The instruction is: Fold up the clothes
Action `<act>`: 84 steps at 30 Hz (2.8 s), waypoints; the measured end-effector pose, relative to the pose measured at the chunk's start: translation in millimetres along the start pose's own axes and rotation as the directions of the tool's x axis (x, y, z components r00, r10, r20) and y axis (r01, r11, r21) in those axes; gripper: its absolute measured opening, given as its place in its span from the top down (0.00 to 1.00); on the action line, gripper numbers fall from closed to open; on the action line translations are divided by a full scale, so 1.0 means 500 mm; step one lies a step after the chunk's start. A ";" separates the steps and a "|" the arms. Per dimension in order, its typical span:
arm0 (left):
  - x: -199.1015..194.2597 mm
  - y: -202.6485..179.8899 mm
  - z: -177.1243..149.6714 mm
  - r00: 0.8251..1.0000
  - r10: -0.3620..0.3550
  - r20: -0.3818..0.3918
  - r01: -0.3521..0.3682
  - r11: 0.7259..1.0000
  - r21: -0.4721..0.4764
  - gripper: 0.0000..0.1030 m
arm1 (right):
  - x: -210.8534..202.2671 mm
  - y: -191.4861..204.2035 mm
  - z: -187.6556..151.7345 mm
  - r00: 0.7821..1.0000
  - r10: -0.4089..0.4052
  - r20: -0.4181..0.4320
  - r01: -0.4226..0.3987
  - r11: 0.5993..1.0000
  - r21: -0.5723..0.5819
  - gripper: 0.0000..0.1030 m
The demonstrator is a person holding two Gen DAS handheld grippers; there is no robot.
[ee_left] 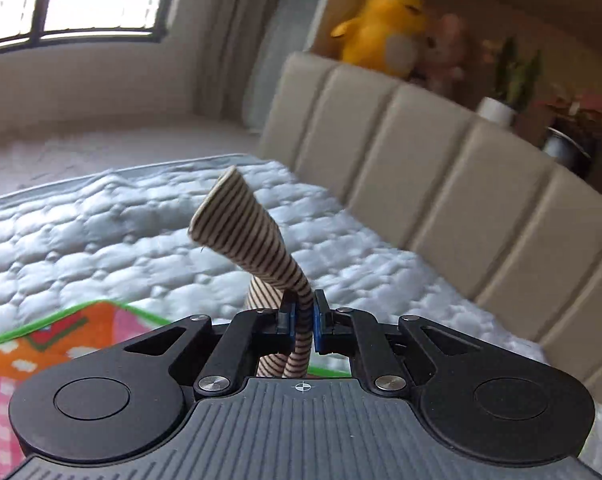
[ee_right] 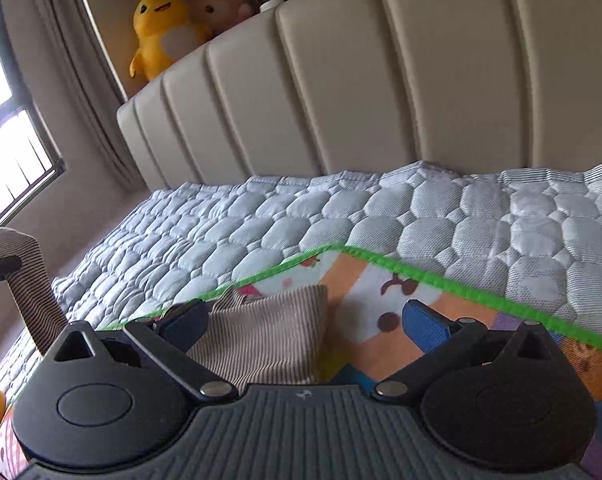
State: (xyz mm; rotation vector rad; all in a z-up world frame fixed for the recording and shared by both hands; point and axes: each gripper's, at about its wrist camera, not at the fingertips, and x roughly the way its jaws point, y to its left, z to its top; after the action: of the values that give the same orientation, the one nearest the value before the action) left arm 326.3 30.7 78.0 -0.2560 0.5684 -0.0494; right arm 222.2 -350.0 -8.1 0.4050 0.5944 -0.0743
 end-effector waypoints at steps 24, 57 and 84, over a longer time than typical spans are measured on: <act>0.099 -0.362 -0.282 0.928 -0.124 -0.351 0.215 0.948 0.235 0.52 | 0.080 -0.206 -0.010 0.979 0.076 -0.191 0.007 0.916 0.402 0.00; 0.088 0.056 -0.254 0.964 0.045 -0.262 -0.005 0.989 0.151 0.09 | 0.182 0.154 -0.053 0.999 -0.022 -0.037 0.006 0.927 -0.374 0.19; 0.121 0.008 -0.306 0.962 -0.034 -0.271 0.099 0.968 0.232 0.12 | 0.195 0.076 -0.091 0.990 -0.096 -0.101 0.041 0.895 -0.444 0.62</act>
State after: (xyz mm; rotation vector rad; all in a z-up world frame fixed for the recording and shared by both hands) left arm 295.0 -6.8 -79.0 -0.0276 0.8131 -0.2206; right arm 285.9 -292.8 -83.3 -0.0562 0.7244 0.0192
